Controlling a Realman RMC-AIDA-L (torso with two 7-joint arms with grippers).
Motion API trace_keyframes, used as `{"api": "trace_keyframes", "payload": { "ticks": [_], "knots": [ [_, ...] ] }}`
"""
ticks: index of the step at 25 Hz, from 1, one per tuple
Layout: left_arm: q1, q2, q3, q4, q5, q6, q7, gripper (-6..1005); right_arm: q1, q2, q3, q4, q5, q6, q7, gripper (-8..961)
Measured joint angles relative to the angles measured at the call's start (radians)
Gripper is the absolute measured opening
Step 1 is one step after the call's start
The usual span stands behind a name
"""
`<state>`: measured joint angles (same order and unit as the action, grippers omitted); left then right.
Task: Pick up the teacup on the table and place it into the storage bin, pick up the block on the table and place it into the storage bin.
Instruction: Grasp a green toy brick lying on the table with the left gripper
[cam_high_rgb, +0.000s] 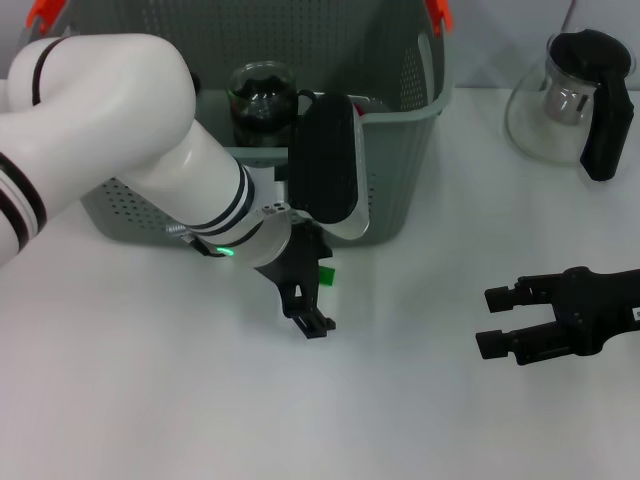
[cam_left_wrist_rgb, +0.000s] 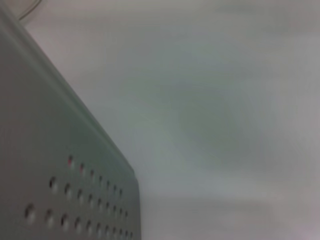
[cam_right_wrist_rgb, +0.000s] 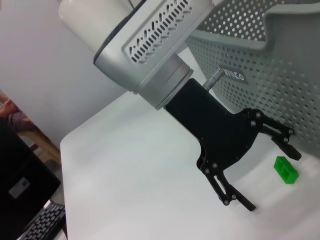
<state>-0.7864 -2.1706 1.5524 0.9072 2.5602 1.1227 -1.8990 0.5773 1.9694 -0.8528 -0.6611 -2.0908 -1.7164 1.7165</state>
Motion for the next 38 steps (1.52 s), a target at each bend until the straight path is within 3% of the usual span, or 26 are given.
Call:
{"api": "trace_keyframes", "payload": {
  "ticks": [38],
  "knots": [
    [-0.019, 0.000, -0.005, -0.026, -0.006, 0.039, 0.000, 955, -0.001, 0.000, -0.001, 0.000, 0.000, 0.002, -0.001, 906]
  ]
}}
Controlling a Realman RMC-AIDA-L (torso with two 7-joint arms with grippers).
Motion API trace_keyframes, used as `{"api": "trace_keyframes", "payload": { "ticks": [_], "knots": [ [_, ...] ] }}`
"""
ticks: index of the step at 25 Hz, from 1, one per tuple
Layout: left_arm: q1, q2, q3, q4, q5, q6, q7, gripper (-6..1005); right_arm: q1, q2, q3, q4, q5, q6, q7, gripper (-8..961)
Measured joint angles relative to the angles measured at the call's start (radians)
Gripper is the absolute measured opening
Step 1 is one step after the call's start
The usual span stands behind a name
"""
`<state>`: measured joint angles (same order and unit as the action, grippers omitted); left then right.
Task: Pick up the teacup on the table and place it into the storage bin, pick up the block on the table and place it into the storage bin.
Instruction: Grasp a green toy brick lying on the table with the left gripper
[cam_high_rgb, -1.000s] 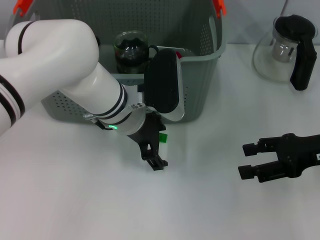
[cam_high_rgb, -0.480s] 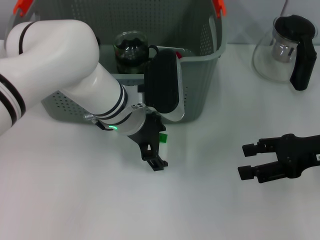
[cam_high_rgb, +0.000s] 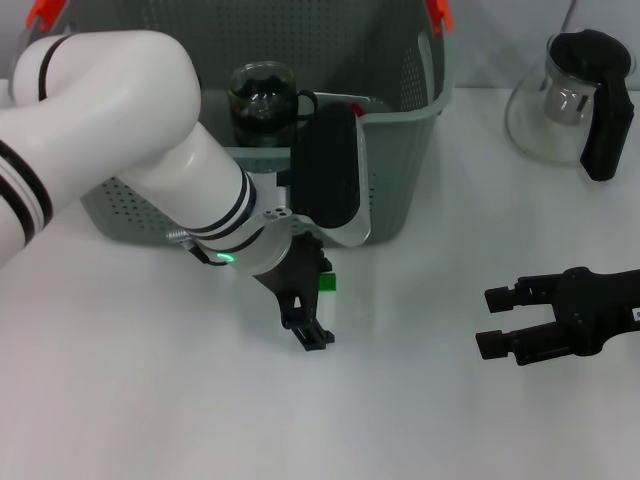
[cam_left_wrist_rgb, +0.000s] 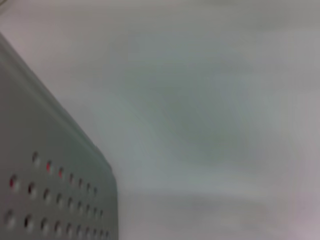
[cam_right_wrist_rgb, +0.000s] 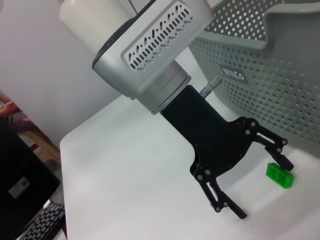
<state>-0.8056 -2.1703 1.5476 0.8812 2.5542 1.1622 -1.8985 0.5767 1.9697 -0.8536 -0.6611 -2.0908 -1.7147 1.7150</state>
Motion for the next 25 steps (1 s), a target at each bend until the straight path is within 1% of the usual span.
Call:
{"api": "trace_keyframes", "payload": {
  "ticks": [4, 15, 18, 25],
  "knots": [
    [-0.006, 0.000, 0.002, -0.001, 0.005, 0.014, -0.004, 946, 0.000, 0.000, 0.001, 0.000, 0.000, 0.001, -0.002, 906],
    [-0.013, 0.000, -0.010, 0.048, -0.005, 0.135, -0.006, 923, 0.000, 0.000, 0.001, 0.000, 0.000, 0.007, -0.011, 906],
    [-0.010, 0.001, -0.027, 0.059, -0.002, 0.133, -0.009, 916, 0.000, 0.000, 0.001, 0.000, 0.000, 0.008, -0.013, 906],
    [-0.015, 0.003, -0.041, 0.035, 0.022, 0.061, -0.035, 901, 0.000, 0.000, 0.001, 0.000, 0.000, 0.011, -0.014, 906]
  ]
}}
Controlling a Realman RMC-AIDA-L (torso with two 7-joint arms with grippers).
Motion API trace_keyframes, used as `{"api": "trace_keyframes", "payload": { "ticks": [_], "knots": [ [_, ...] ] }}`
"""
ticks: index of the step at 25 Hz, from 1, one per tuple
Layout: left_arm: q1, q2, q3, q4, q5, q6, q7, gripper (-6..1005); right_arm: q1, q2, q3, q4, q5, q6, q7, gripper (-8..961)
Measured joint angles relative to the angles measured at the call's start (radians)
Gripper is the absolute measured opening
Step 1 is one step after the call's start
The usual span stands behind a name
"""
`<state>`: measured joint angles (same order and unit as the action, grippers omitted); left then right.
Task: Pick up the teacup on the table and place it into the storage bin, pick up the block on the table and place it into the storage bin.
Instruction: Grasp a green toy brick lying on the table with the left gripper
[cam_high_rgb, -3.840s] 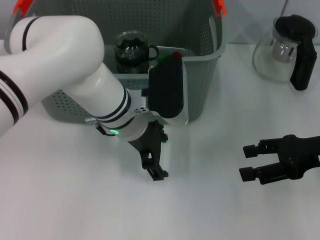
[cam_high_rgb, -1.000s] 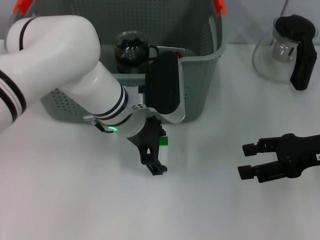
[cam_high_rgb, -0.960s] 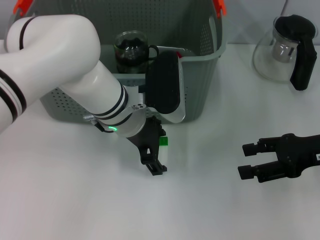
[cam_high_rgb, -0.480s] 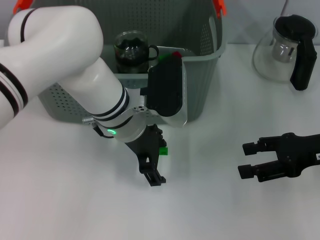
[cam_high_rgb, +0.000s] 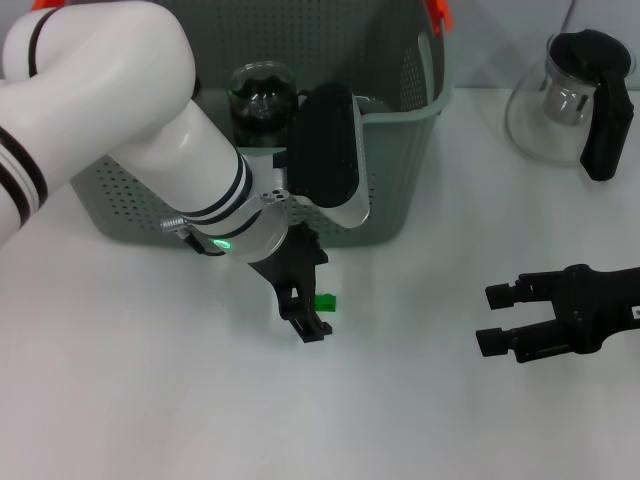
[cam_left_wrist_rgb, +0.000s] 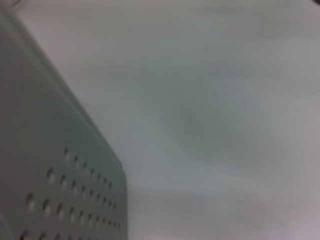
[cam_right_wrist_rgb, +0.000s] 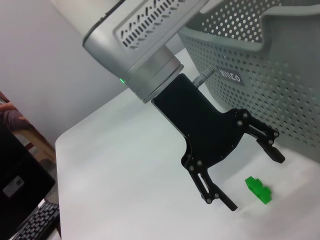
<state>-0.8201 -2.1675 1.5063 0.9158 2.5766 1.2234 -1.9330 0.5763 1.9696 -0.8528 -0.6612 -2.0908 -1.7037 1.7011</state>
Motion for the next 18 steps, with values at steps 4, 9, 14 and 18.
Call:
{"api": "trace_keyframes", "payload": {
  "ticks": [4, 9, 14, 18],
  "knots": [
    [-0.004, 0.000, -0.001, -0.008, 0.009, -0.003, -0.013, 893, -0.001, 0.000, 0.000, 0.000, 0.000, 0.001, 0.000, 906],
    [-0.015, 0.000, 0.005, -0.011, 0.020, 0.005, -0.030, 861, -0.001, 0.000, 0.000, 0.000, 0.000, 0.002, 0.000, 906],
    [-0.021, -0.004, 0.010, -0.018, 0.039, 0.002, -0.040, 744, -0.001, 0.000, 0.000, 0.000, 0.000, 0.003, 0.000, 907],
    [-0.031, -0.005, 0.015, -0.047, 0.039, -0.013, -0.040, 651, 0.000, 0.001, 0.000, 0.000, 0.000, 0.004, -0.006, 907]
  ]
}}
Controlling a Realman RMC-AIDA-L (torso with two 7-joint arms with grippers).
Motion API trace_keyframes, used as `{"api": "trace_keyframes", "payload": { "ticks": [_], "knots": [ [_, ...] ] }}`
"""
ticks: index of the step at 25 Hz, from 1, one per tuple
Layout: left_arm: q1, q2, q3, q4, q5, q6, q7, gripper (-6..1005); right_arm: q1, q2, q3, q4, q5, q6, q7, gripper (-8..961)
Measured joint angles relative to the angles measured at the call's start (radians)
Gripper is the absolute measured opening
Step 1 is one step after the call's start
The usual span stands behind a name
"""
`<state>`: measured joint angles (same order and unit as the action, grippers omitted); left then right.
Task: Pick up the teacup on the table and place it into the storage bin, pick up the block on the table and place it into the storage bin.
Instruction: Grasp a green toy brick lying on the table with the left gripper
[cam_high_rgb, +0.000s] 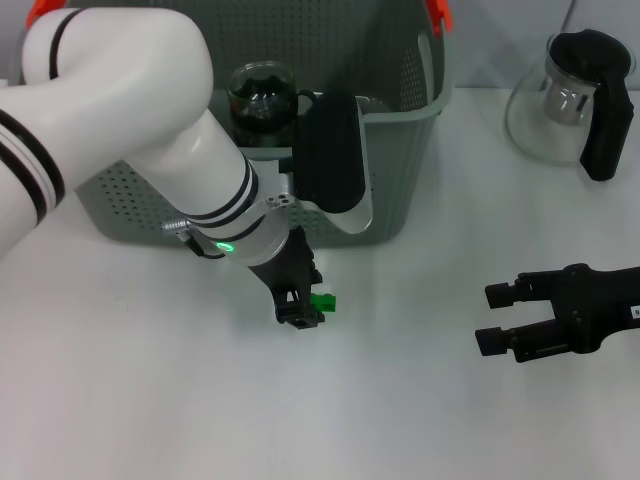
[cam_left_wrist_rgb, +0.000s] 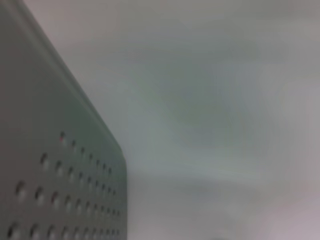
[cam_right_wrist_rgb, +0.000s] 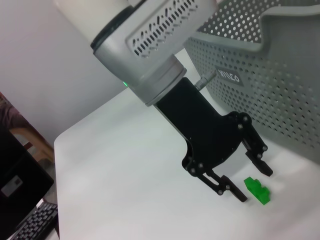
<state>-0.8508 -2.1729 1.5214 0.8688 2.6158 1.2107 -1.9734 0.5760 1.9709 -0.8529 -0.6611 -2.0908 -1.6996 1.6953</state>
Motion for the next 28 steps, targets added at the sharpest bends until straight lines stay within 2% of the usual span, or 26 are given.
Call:
{"api": "trace_keyframes", "payload": {
  "ticks": [5, 12, 28],
  "knots": [
    [-0.004, -0.001, 0.007, -0.013, 0.000, -0.005, -0.003, 475, 0.001, 0.000, 0.000, 0.000, 0.000, 0.001, 0.000, 907],
    [-0.010, -0.001, 0.009, -0.015, -0.004, -0.006, -0.004, 478, 0.002, 0.000, -0.001, 0.000, 0.000, 0.012, -0.003, 907],
    [-0.015, -0.002, 0.017, -0.032, -0.007, -0.016, -0.006, 385, 0.001, 0.000, -0.002, 0.000, 0.000, 0.014, -0.005, 907]
  ]
}}
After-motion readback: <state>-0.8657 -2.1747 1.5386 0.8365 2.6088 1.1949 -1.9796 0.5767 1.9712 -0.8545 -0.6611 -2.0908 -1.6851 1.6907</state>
